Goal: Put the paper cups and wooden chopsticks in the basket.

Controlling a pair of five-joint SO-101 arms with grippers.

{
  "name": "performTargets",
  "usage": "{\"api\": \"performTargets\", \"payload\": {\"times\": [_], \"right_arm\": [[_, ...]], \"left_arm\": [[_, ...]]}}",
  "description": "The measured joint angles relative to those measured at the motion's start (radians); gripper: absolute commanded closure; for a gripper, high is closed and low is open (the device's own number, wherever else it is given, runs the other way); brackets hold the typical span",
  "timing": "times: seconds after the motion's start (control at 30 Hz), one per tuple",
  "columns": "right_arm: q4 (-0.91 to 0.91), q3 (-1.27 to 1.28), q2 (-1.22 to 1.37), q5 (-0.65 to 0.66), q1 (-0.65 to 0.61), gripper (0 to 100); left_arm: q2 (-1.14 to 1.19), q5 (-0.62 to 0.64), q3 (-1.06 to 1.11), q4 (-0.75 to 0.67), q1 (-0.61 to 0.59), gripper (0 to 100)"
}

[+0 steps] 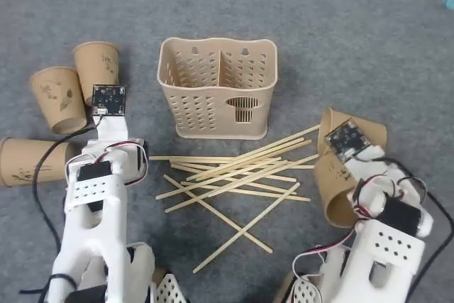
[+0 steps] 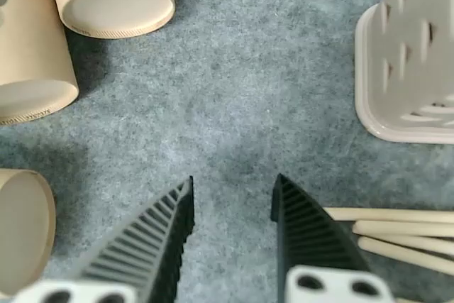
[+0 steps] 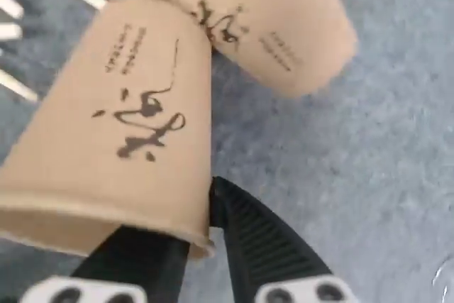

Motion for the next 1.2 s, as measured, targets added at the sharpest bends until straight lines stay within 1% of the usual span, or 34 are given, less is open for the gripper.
{"api": "performTargets", "payload": {"times": [0.2, 0.3, 0.4, 0.57, 0.83, 1.03, 1.2], "right_arm": [[0.261, -0.239, 0.000, -0.086, 0.000, 99.0], [0.396, -0.348, 0.014, -0.094, 0.000, 99.0], [0.494, -0.446, 0.107, -0.100, 0.000, 99.0], [0.505, -0.574, 0.348, -0.160, 0.084, 99.0], [0.505, -0.723, 0.755, -0.170, 0.216, 99.0], [0.491, -0.813, 0.907, -0.169, 0.350, 99.0], [0.468, -0.847, 0.991, -0.080, 0.456, 99.1]], "left_arm": [[0.000, 0.000, 0.000, 0.000, 0.000, 83], [0.000, 0.000, 0.000, 0.000, 0.000, 83], [0.000, 0.000, 0.000, 0.000, 0.000, 83], [0.000, 0.000, 0.000, 0.000, 0.000, 83], [0.000, 0.000, 0.000, 0.000, 0.000, 83], [0.000, 0.000, 0.000, 0.000, 0.000, 83], [0.000, 0.000, 0.000, 0.000, 0.000, 83]]}}
